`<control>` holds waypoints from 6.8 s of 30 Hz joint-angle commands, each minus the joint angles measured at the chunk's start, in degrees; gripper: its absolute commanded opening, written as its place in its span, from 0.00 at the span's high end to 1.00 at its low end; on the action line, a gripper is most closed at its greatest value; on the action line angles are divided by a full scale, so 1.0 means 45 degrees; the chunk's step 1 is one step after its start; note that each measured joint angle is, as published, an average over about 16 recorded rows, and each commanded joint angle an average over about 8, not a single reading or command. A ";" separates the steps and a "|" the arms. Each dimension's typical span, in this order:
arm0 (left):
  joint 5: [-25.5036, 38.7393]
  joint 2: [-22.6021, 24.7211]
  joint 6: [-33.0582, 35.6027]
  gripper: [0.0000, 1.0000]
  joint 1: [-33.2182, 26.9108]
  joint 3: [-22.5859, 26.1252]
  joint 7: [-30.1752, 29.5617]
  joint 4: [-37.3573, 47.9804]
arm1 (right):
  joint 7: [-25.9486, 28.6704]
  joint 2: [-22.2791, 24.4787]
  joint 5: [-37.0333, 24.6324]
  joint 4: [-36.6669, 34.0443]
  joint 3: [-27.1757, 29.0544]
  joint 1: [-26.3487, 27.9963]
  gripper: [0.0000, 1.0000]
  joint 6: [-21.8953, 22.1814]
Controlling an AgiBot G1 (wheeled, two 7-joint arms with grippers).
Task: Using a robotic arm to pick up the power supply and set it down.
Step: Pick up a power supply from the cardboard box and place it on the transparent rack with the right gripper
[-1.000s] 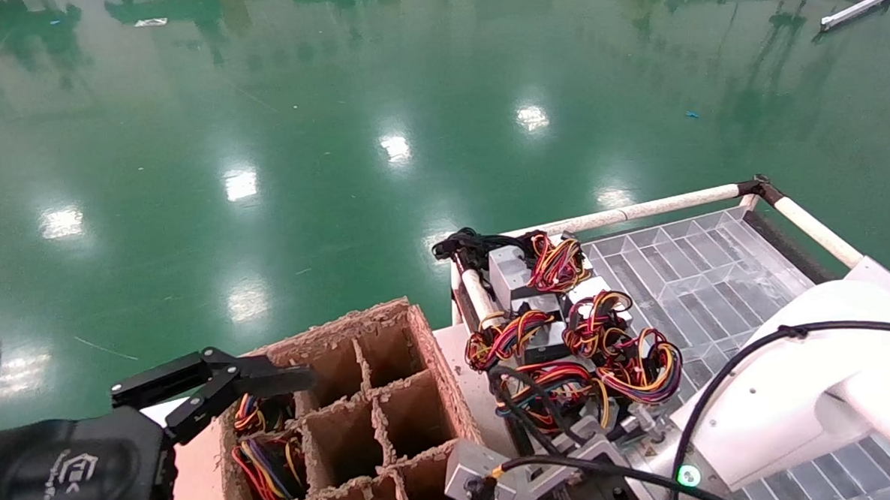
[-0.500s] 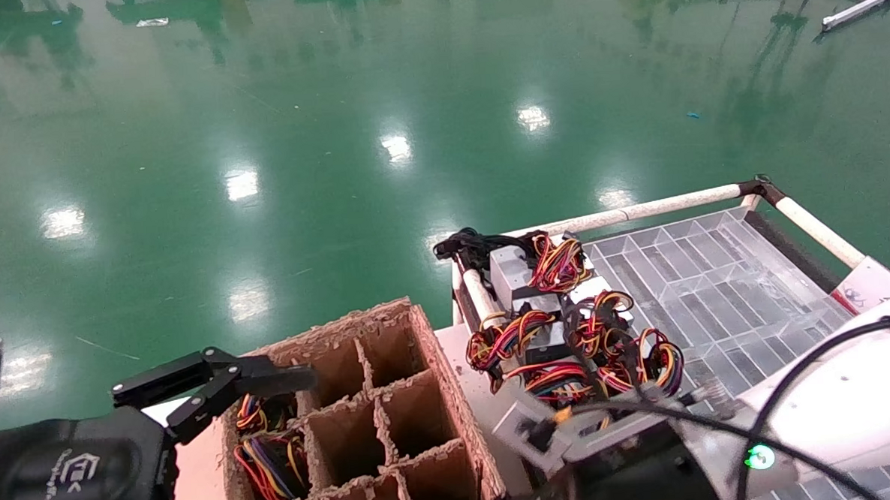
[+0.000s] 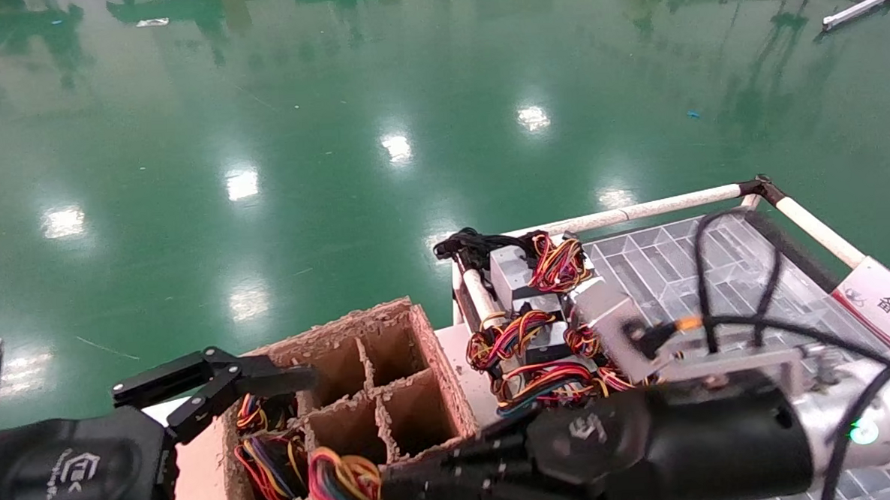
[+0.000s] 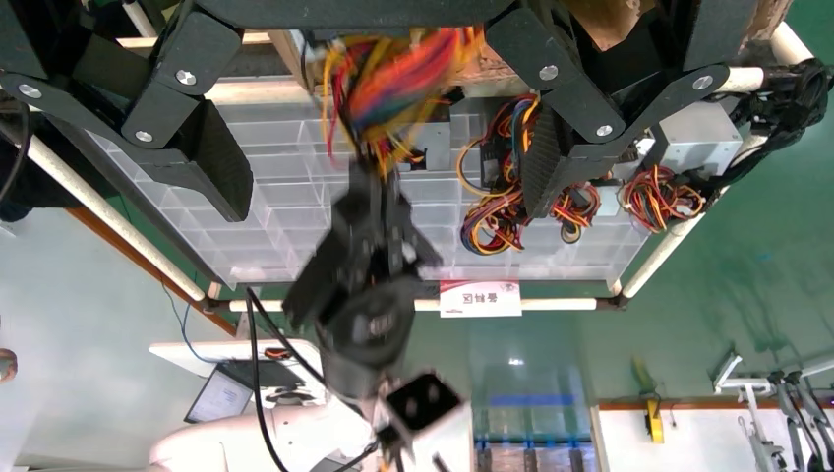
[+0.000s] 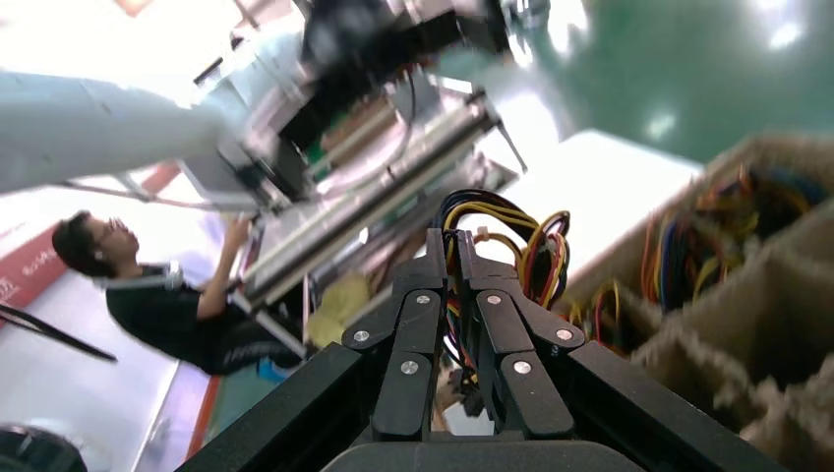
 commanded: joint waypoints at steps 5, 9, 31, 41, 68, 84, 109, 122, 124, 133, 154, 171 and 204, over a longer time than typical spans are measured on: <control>-0.0002 -0.0001 -0.0001 0.00 -0.0001 0.0002 0.0001 0.0000 | -0.0473 0.0614 0.0919 0.0569 0.0277 -0.0040 1.00 -0.0015; -0.0003 -0.0001 -0.0002 0.00 -0.0001 0.0004 0.0002 0.0000 | -0.0729 0.0974 0.1339 0.0879 0.0418 -0.0009 1.00 -0.0016; -0.0008 -0.0005 -0.0005 0.00 -0.0003 0.0012 0.0006 0.0000 | -0.0467 0.3973 0.1120 0.0823 0.0720 0.2324 1.00 -0.0016; -0.0010 -0.0006 -0.0006 0.00 -0.0004 0.0015 0.0008 0.0000 | 0.0122 0.5551 0.0210 0.0186 0.0583 0.3810 1.00 0.0059; -0.0017 -0.0010 -0.0010 0.00 -0.0006 0.0025 0.0012 0.0000 | 0.0443 0.7050 -0.2019 -0.1775 -0.0519 0.5220 1.00 0.0070; -0.0021 -0.0012 -0.0013 0.00 -0.0007 0.0031 0.0015 0.0000 | -0.0091 0.5973 -0.2100 -0.2619 -0.1457 0.4300 1.00 0.0144; -0.0027 -0.0016 -0.0016 0.00 -0.0009 0.0039 0.0020 0.0000 | -0.0976 0.4717 -0.3356 -0.3560 -0.2851 0.4501 1.00 0.0071; -0.0030 -0.0017 -0.0018 0.00 -0.0011 0.0044 0.0022 0.0000 | -0.0702 0.6274 -0.4033 -0.2357 -0.3638 0.5820 1.00 0.0023; -0.0030 -0.0018 -0.0019 0.00 -0.0011 0.0045 0.0022 0.0000 | -0.0634 0.6456 -0.4102 -0.2142 -0.3756 0.5993 1.00 0.0028; -0.0032 -0.0019 -0.0020 0.00 -0.0011 0.0048 0.0024 0.0000 | -0.0341 0.6942 -0.4227 -0.1203 -0.4296 0.6558 1.00 0.0009; -0.0037 -0.0022 -0.0023 0.00 -0.0013 0.0055 0.0027 0.0000 | 0.0105 0.7464 -0.4688 -0.1030 -0.5510 0.7649 1.00 0.0046; -0.0041 -0.0024 -0.0025 0.00 -0.0015 0.0061 0.0030 0.0000 | 0.0351 0.7885 -0.5083 -0.0839 -0.6411 0.8823 1.00 0.0009; -0.0049 -0.0028 -0.0030 0.00 -0.0017 0.0072 0.0036 0.0000 | 0.0035 0.6161 -0.4249 -0.2661 -0.7788 0.9011 1.00 0.0103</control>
